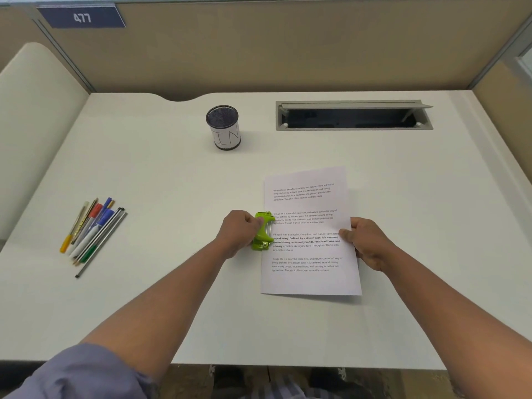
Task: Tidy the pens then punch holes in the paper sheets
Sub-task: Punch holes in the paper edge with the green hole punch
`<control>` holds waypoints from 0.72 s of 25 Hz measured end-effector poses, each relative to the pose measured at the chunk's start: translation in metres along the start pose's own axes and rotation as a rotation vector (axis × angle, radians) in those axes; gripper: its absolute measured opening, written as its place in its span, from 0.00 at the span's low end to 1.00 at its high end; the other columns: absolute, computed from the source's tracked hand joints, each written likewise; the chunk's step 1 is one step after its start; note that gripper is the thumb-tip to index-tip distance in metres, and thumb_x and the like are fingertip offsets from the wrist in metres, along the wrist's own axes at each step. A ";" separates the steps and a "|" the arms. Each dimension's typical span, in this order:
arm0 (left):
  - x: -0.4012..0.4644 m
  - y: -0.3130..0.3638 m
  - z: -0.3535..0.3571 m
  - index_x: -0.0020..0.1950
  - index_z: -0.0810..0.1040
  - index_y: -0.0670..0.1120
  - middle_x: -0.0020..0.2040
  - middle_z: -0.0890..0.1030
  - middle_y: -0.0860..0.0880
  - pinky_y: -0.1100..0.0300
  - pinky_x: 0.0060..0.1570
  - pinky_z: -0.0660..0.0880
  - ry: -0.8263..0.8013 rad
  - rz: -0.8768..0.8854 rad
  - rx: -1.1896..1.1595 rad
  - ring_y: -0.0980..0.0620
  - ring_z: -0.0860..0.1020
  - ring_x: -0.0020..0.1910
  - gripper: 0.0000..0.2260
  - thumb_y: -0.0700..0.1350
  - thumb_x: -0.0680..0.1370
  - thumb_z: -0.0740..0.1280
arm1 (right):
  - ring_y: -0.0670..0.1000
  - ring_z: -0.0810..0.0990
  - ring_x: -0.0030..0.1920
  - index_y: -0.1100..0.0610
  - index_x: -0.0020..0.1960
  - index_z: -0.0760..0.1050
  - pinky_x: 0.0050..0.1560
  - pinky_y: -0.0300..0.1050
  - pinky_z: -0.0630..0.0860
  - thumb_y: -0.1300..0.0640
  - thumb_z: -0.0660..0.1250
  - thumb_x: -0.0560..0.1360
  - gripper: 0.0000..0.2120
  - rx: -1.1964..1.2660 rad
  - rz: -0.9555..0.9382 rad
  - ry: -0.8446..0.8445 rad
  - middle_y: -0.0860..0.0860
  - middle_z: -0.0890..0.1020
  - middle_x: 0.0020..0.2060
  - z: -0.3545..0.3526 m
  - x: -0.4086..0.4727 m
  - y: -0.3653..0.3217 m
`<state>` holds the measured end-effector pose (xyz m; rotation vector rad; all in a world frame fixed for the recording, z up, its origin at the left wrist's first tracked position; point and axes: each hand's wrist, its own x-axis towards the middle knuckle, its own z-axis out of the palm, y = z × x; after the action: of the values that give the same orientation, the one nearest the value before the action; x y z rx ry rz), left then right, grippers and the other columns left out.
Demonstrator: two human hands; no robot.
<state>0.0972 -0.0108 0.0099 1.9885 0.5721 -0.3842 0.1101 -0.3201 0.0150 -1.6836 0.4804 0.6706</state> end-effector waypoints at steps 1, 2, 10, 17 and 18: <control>0.000 0.000 0.000 0.35 0.68 0.45 0.37 0.70 0.43 0.36 0.49 0.81 -0.002 0.002 -0.006 0.45 0.71 0.36 0.18 0.49 0.79 0.71 | 0.55 0.88 0.45 0.56 0.58 0.80 0.43 0.52 0.83 0.66 0.62 0.83 0.11 0.001 -0.002 0.000 0.53 0.89 0.49 0.000 0.000 0.000; 0.000 0.000 0.000 0.35 0.68 0.44 0.37 0.70 0.43 0.36 0.49 0.81 -0.005 0.004 -0.010 0.45 0.71 0.36 0.18 0.49 0.79 0.71 | 0.54 0.88 0.45 0.56 0.58 0.80 0.42 0.52 0.83 0.66 0.62 0.83 0.11 0.002 -0.003 -0.001 0.53 0.89 0.49 0.000 0.000 -0.001; 0.000 0.001 0.000 0.37 0.71 0.44 0.37 0.73 0.43 0.36 0.49 0.82 -0.008 -0.006 -0.008 0.46 0.73 0.37 0.16 0.50 0.79 0.71 | 0.56 0.87 0.47 0.56 0.58 0.80 0.46 0.54 0.83 0.66 0.61 0.83 0.11 0.001 -0.005 0.009 0.54 0.88 0.51 0.003 -0.002 -0.001; 0.000 0.001 0.000 0.35 0.69 0.45 0.37 0.73 0.43 0.36 0.48 0.83 -0.016 -0.012 -0.017 0.45 0.74 0.37 0.17 0.49 0.79 0.71 | 0.57 0.87 0.48 0.58 0.60 0.79 0.47 0.55 0.83 0.66 0.61 0.83 0.11 0.023 0.005 0.006 0.55 0.87 0.52 0.004 -0.004 0.001; 0.000 0.001 0.000 0.36 0.70 0.44 0.38 0.73 0.43 0.37 0.48 0.83 -0.019 -0.014 -0.020 0.45 0.74 0.37 0.17 0.49 0.79 0.71 | 0.57 0.87 0.48 0.58 0.59 0.79 0.47 0.55 0.83 0.66 0.61 0.83 0.11 0.026 0.007 0.007 0.55 0.87 0.51 0.004 -0.004 0.001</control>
<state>0.0977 -0.0109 0.0112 1.9603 0.5763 -0.4047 0.1058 -0.3165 0.0161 -1.6612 0.4980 0.6618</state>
